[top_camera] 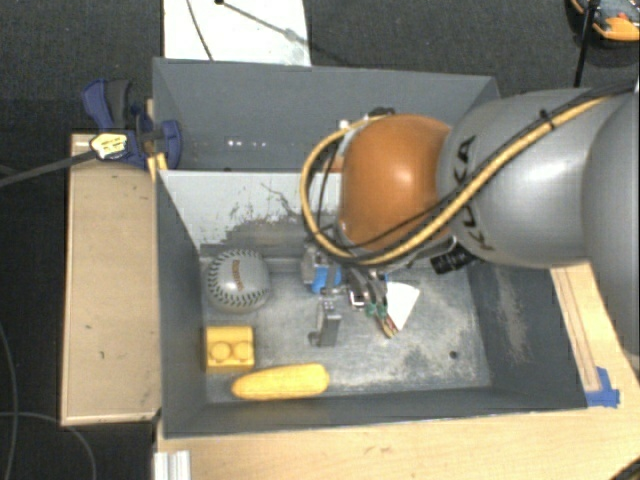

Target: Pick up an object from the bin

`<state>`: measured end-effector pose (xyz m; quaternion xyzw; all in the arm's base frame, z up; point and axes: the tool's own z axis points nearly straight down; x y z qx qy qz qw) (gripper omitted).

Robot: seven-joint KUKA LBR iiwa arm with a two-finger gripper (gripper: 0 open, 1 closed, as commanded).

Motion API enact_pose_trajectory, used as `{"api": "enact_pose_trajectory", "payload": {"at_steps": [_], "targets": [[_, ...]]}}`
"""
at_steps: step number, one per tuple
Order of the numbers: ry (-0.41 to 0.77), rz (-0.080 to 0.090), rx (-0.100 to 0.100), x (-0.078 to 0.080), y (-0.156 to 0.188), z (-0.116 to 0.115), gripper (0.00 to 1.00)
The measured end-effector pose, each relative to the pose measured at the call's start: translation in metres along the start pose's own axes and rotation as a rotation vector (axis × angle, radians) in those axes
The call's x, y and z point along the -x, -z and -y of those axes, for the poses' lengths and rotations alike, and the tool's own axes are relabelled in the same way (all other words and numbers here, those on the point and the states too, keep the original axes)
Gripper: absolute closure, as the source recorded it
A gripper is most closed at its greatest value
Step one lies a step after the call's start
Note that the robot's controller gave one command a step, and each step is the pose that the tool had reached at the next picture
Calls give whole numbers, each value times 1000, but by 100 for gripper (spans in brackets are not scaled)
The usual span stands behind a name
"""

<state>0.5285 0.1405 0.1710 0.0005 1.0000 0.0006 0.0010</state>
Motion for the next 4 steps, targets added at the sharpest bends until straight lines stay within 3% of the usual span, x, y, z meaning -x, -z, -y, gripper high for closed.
{"api": "enact_pose_trajectory", "payload": {"at_steps": [1,2,3,4], "targets": [[138,3,0,-14,-44,-36,0],[345,-2,0,-39,-44,-76,0],[343,-2,1,-52,-56,-112,0],[145,0,0,-35,-99,-110,0]]}}
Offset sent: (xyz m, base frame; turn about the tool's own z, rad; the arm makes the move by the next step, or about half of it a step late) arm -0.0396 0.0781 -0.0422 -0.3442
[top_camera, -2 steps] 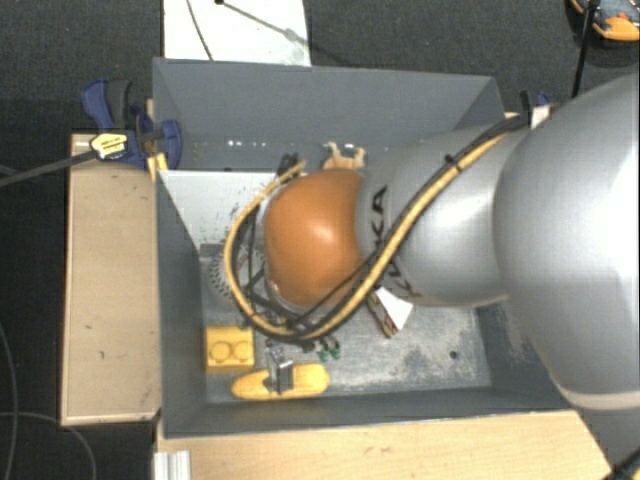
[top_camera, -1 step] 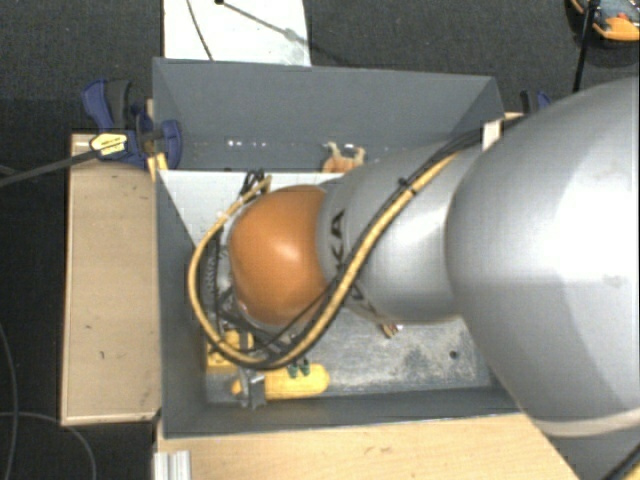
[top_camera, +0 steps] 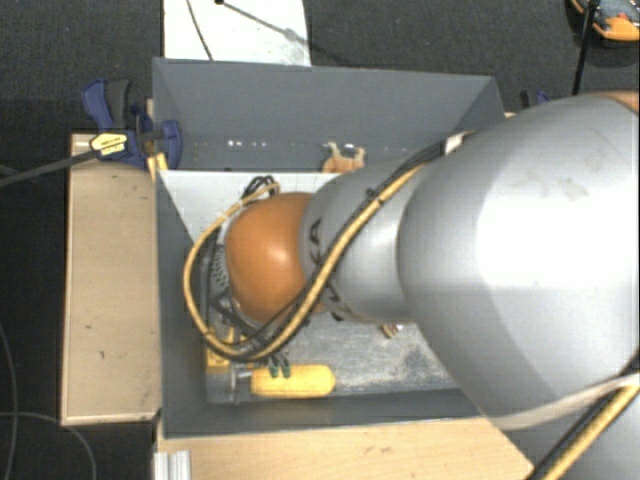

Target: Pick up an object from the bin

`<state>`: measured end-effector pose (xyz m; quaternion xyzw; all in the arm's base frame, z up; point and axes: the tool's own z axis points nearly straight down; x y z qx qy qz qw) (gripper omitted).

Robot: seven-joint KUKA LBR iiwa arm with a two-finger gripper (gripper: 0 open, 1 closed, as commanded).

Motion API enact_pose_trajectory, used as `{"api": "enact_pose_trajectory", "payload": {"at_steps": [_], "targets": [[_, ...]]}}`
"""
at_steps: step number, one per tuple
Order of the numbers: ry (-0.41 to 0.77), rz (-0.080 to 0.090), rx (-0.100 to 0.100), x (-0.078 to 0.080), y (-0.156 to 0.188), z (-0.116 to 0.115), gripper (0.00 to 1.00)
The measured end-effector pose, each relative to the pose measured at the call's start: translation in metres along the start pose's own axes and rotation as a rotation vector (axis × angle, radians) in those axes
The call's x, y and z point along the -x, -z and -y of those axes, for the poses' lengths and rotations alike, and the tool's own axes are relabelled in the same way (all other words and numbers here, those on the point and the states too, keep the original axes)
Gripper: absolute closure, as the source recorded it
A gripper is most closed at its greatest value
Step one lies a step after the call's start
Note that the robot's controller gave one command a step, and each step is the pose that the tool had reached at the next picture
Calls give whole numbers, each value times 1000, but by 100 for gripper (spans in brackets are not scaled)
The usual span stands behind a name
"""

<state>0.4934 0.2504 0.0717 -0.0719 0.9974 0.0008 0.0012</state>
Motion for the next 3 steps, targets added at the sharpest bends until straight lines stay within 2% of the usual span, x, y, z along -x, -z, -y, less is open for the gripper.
{"api": "enact_pose_trajectory", "payload": {"at_steps": [1,3], "targets": [[183,8,5,17,3,22,100],[182,5,4,17,7,22,100]]}}
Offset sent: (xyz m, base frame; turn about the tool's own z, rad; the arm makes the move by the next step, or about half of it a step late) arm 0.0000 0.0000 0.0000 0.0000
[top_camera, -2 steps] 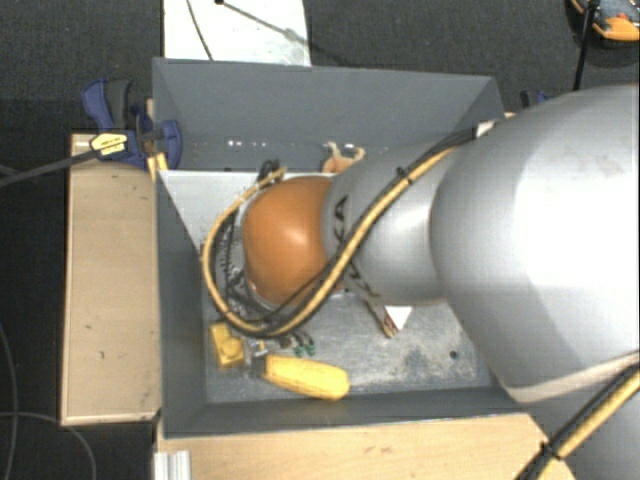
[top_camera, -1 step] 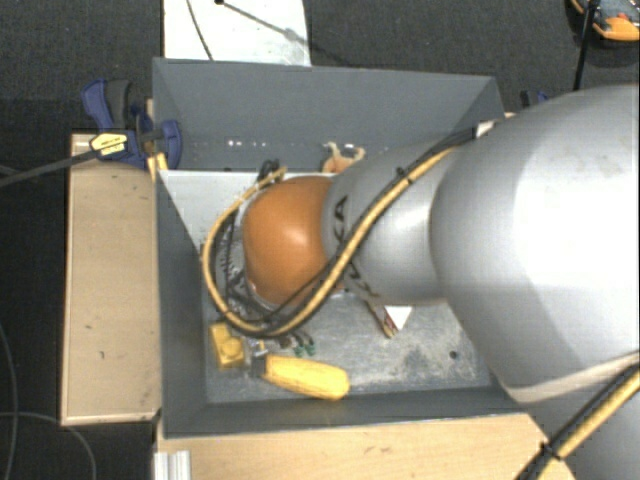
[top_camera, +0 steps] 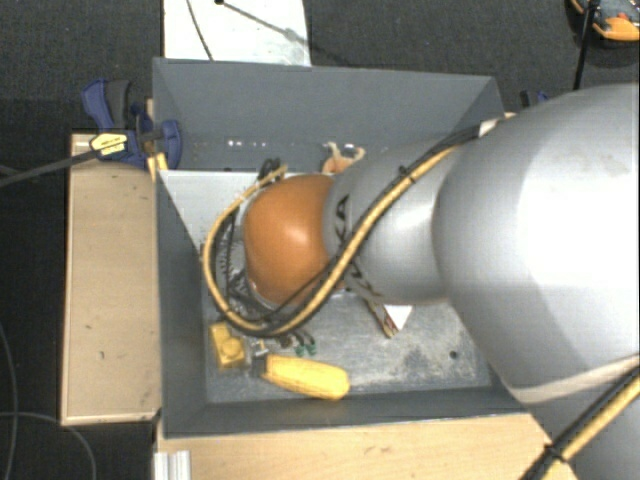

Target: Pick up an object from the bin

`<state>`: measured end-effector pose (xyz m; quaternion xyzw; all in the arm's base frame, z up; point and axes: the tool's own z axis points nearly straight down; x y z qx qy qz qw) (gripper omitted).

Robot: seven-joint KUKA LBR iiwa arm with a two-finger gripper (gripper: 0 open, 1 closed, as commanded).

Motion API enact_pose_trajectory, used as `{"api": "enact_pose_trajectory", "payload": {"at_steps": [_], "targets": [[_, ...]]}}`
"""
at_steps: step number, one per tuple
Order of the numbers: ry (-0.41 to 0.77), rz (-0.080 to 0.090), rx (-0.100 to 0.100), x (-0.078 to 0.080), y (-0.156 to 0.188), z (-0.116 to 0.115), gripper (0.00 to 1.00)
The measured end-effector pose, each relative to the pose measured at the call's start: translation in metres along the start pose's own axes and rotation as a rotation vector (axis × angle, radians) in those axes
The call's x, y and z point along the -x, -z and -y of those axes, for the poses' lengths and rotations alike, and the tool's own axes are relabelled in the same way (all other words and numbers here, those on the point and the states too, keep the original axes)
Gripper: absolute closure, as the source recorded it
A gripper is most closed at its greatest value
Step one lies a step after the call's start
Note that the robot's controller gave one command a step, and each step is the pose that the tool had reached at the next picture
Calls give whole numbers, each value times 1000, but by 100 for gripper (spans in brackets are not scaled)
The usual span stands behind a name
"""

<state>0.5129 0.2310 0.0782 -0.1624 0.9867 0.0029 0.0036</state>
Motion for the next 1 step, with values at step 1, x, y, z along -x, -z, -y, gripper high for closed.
{"api": "enact_pose_trajectory", "payload": {"at_steps": [1], "targets": [[0,-8,-2,-1,12,0,100]]}}
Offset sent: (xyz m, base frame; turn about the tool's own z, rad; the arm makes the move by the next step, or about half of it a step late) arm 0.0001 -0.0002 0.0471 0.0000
